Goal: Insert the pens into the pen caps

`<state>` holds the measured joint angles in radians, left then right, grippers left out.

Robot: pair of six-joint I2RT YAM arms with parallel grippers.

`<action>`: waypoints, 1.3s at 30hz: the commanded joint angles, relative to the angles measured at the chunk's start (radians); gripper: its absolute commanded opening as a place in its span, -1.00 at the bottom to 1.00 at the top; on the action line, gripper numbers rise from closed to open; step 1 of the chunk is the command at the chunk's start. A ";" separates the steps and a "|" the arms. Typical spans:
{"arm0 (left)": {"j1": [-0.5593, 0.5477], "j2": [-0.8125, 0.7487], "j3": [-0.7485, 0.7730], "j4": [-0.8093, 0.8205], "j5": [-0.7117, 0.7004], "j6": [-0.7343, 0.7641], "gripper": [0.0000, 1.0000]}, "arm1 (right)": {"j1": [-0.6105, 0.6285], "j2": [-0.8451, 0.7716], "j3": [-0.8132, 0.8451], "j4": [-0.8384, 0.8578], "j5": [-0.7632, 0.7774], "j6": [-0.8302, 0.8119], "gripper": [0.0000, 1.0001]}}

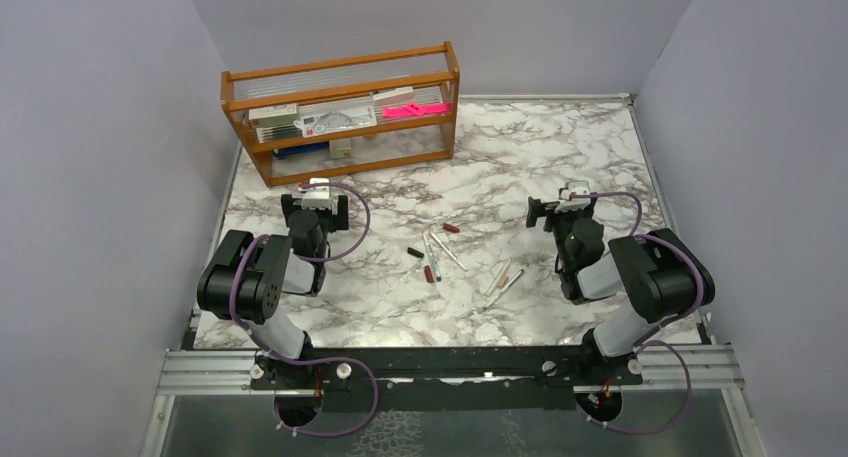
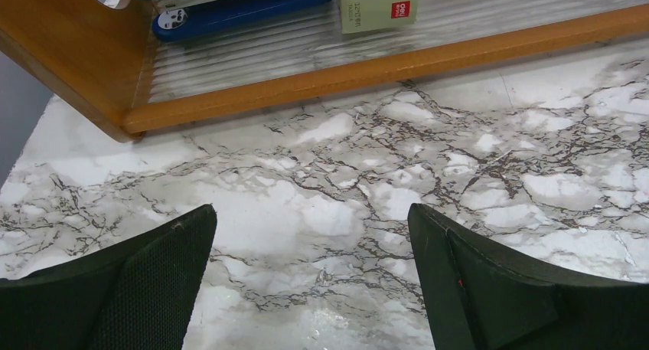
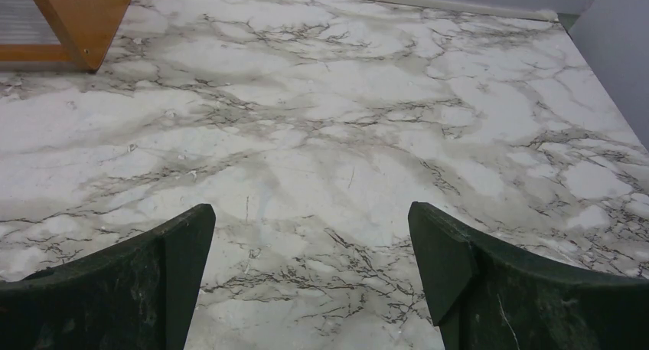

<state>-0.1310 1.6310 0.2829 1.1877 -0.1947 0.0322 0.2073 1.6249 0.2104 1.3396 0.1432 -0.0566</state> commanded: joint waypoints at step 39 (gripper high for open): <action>-0.029 -0.209 -0.020 -0.076 0.096 0.054 0.98 | -0.022 -0.409 0.226 -0.699 -0.098 0.109 0.99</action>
<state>-0.1379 1.5093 0.2783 1.1328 -0.1730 0.0448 0.1894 1.3540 0.2729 1.0466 0.1284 -0.0299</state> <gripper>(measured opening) 0.991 0.995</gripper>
